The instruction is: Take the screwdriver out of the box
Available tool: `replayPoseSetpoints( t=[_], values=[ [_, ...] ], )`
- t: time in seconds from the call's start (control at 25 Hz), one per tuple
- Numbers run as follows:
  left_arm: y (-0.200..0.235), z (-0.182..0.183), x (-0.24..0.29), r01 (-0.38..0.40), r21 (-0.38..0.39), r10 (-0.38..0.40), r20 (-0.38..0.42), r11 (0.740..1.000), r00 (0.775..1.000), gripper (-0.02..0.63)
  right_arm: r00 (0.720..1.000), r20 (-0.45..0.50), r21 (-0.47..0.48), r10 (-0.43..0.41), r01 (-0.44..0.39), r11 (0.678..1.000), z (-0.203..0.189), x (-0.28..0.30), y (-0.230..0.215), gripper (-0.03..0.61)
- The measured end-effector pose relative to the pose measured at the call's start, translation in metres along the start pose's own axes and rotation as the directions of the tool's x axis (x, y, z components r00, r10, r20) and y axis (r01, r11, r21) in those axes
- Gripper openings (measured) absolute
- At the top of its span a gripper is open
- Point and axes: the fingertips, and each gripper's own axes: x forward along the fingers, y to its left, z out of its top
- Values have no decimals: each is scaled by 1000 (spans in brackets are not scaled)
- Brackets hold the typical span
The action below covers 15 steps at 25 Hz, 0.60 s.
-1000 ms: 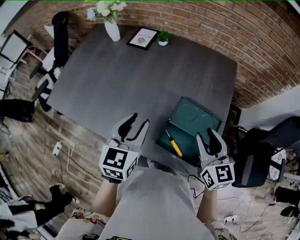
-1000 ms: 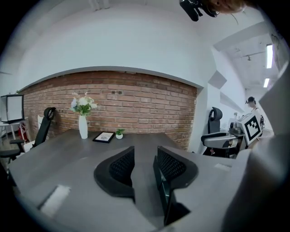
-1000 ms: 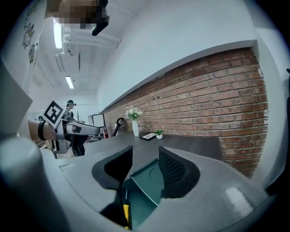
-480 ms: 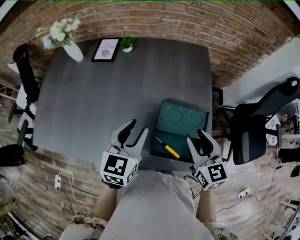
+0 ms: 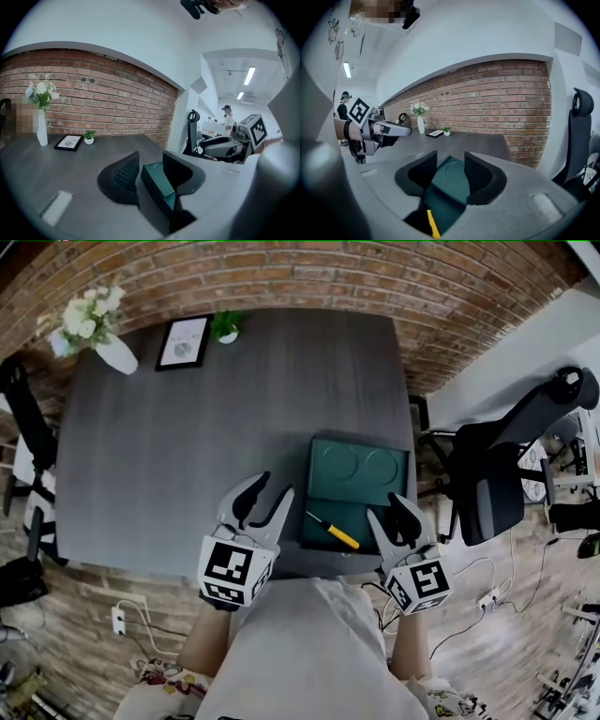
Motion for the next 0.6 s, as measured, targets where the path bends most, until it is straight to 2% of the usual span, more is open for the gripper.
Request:
replayPoseSetpoints(
  t=[0.32,0.6],
  values=[
    [-3,-8,0,-6,5,6,-15,1000,1000,166,1000,-11,-9,24,-25,1000,-1,2,3,176],
    [-6,-20,1,-7,-5,7,-32,1000,999,164,990,-108,-19,92,-95,995,-26,12,19,176]
  ],
)
